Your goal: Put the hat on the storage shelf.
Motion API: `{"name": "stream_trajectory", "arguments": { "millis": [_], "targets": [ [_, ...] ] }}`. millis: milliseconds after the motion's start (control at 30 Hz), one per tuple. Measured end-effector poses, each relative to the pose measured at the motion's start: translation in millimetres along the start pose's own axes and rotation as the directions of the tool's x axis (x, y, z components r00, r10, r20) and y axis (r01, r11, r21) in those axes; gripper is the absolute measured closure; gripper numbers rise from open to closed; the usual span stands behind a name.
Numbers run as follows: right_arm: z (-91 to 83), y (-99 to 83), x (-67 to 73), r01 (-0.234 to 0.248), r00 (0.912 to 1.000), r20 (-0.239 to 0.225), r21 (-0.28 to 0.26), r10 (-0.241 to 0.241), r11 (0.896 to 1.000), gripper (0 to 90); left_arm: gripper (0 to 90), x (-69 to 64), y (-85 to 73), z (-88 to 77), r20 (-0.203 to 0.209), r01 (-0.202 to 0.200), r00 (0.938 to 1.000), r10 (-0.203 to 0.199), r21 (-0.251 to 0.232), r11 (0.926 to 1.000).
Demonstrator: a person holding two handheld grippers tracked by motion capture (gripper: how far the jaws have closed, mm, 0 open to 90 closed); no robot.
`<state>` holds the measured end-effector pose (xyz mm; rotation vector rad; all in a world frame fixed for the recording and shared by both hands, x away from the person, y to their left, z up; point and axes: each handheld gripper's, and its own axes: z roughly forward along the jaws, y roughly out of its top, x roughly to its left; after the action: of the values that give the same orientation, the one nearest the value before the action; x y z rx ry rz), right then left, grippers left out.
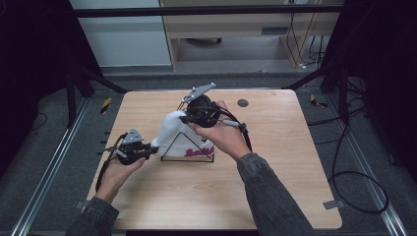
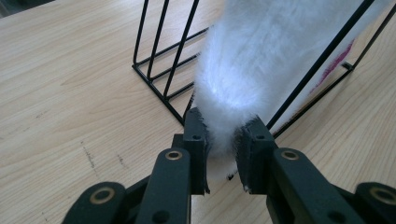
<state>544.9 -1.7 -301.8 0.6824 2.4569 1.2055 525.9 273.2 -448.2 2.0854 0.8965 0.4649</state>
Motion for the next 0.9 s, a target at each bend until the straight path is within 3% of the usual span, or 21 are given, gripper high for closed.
{"name": "stream_trajectory", "arguments": {
  "millis": [600, 767, 900],
  "targets": [
    [3.7, -1.6, 3.4, 0.000, 1.0000, -0.006, 0.007, 0.000, 1.000, 76.8, 76.4, 0.1, -6.5, 2.2, 0.008, 0.011, 0.9999, -0.011, 0.013, 0.9999],
    [3.8, -1.3, 4.4, -0.004, 0.9999, -0.009, 0.011, 0.004, 1.000, 72.0, 76.0, -0.4, -9.1, 4.8, 0.006, 0.008, 0.9999, -0.009, 0.032, 0.9994],
    [3.4, -0.7, 6.5, -0.007, 1.0000, -0.004, 0.010, 0.007, 1.000, 63.8, 70.4, -1.2, -11.0, 2.3, -0.020, 0.011, 0.9998, -0.010, 0.028, 0.9995]
  ]
}}
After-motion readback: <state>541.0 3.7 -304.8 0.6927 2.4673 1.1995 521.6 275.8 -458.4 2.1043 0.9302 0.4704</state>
